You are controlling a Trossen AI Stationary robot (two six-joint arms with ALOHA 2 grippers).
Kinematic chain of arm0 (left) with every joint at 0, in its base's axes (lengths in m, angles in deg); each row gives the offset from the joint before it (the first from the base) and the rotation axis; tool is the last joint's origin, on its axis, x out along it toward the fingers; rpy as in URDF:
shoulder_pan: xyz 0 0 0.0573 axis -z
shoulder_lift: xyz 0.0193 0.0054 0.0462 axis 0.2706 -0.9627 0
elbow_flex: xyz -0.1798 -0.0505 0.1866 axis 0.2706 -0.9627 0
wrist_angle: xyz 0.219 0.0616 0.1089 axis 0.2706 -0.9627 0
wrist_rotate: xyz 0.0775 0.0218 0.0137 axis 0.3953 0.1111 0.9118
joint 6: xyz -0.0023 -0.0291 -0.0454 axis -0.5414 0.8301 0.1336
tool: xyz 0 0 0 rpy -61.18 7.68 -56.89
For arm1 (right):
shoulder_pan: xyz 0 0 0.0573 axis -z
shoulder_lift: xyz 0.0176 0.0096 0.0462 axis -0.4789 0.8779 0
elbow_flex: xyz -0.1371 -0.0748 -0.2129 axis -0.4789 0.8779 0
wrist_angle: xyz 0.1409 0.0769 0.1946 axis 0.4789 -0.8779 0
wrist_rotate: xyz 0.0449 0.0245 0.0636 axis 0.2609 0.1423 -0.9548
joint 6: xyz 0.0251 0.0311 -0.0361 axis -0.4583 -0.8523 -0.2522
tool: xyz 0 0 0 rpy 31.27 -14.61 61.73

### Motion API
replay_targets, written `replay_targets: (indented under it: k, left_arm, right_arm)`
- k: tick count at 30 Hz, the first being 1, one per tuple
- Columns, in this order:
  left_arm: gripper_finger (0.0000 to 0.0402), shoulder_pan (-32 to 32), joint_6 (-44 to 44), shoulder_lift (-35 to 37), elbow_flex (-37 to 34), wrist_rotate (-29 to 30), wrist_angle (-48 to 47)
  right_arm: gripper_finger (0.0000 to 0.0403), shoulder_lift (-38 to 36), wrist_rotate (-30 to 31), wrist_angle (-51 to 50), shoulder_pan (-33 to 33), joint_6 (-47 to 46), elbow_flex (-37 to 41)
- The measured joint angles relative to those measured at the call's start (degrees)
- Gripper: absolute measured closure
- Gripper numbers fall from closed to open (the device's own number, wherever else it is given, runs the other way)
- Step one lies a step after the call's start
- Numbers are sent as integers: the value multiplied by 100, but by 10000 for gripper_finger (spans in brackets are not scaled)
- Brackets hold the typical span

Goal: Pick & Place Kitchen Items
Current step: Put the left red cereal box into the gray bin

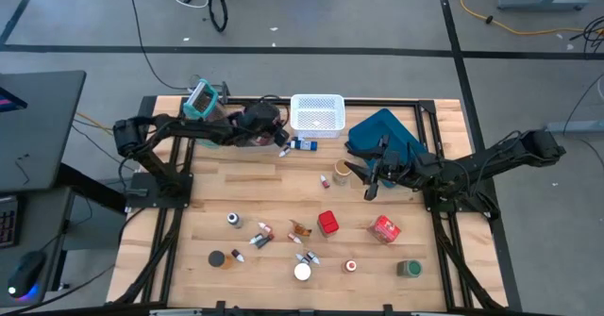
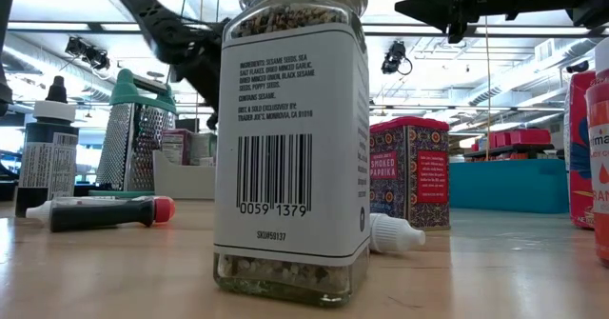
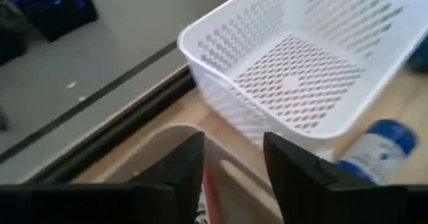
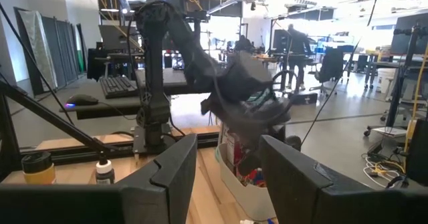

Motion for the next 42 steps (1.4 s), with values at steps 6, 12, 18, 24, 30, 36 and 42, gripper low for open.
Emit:
replay_targets:
  k: [6,12,18,24,30,36,42]
  left_arm:
    - [166,-142,14,0,869,-575,-1806]
    - [146,-249,266,0,1135,-1093,-2644]
    - [153,-313,241,0,1135,-881,-2959]
    - [154,-350,106,0,1135,-648,-2972]
    - [154,-461,122,-44,1132,-750,-3060]
    - [154,-539,227,-44,1132,-469,-3077]
    - [154,-702,276,-42,1132,-990,-3073]
  right_arm:
    - [230,0,0,-2,0,-2,0]
    - [230,0,-1,-2,0,-2,0]
    - [230,0,-2,-2,0,-2,0]
    - [230,0,-2,-4,0,-2,0]
    - [230,0,-2,-6,0,-3,0]
    - [230,0,-7,-7,0,-35,0]
    - [230,0,-7,-7,0,-107,0]
